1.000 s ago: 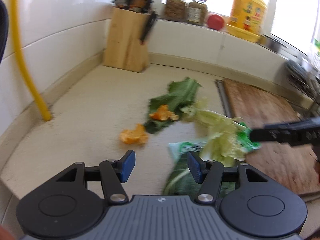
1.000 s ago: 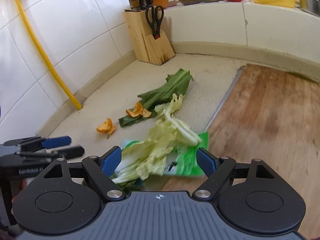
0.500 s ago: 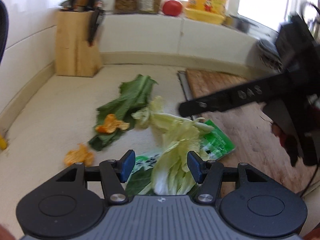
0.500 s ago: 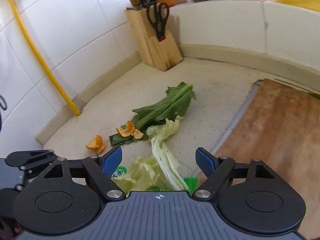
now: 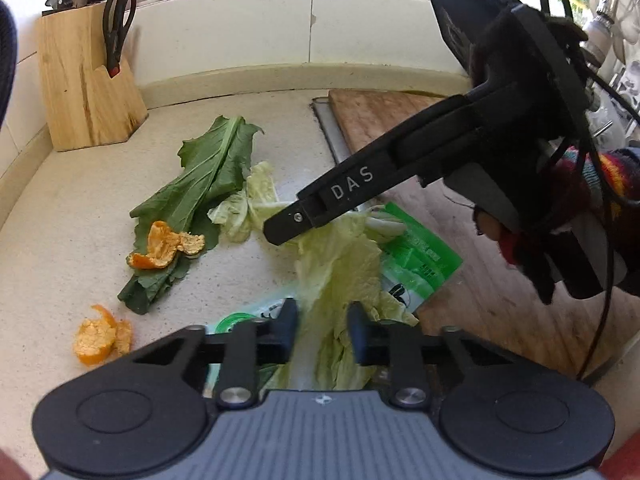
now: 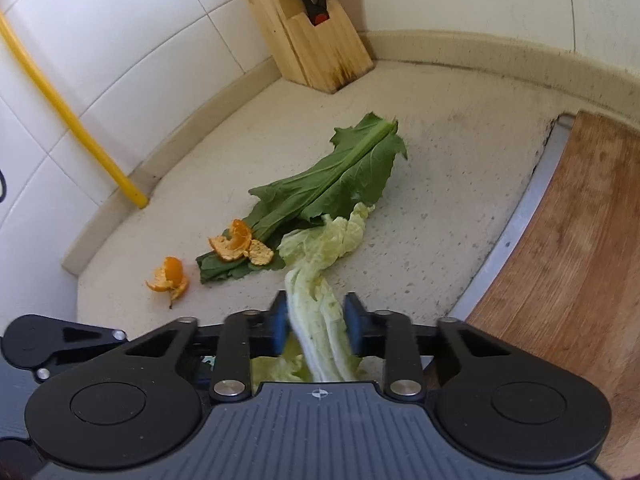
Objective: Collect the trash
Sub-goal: 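Grasp pale napa cabbage leaves with the left gripper while the right gripper grasps another cabbage leaf, then lift both held cabbage leaves off the counter toward the counter edge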
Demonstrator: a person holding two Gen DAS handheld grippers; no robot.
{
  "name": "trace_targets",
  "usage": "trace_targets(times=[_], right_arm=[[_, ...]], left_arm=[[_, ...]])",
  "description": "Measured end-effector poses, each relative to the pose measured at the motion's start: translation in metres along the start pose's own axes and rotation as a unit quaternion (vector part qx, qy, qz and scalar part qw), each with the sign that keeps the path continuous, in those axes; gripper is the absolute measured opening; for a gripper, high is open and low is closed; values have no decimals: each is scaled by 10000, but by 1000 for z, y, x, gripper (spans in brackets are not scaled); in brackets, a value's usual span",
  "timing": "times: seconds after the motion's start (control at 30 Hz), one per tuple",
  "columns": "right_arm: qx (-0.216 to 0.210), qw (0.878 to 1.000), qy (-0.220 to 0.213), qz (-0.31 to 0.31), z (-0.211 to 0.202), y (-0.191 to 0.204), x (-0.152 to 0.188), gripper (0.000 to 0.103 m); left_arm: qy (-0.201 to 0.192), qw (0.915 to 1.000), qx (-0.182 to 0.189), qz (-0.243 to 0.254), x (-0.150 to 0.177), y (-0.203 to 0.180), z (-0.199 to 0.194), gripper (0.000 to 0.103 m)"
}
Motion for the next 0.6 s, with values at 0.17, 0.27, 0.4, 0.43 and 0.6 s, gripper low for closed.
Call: trace_targets(times=[0.17,0.27,0.4,0.43,0.6], right_arm=[[-304,9980,22,558,-3,-8,-1,21],[-482,9933,-57,1051,-7,-18,-2,19],[-543,9916,-176,1159,-14,-21,-4,18],[-529,9920,-177,1132,-14,-22,-3,18],[-601,9922,-69,1092,-6,-22,1,21]], left_arm=[[11,9997,-18,-238,-3,11,-6,7],[-46,9986,-44,-525,-5,21,-12,2],[-7,9987,25,-500,-3,25,-15,2],[12,9988,13,-484,-2,25,-15,3],[308,9993,123,-171,6,17,-7,43]])
Point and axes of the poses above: each gripper's, at about its wrist camera, not at the fingertips, and z roughly the way its jaws point, y to its left, x to its underside, the point moved 4 cm from there along z, roughly the way its jaws point, and after that the axes turned 13 degrees about -y, right-handed, at the moved point
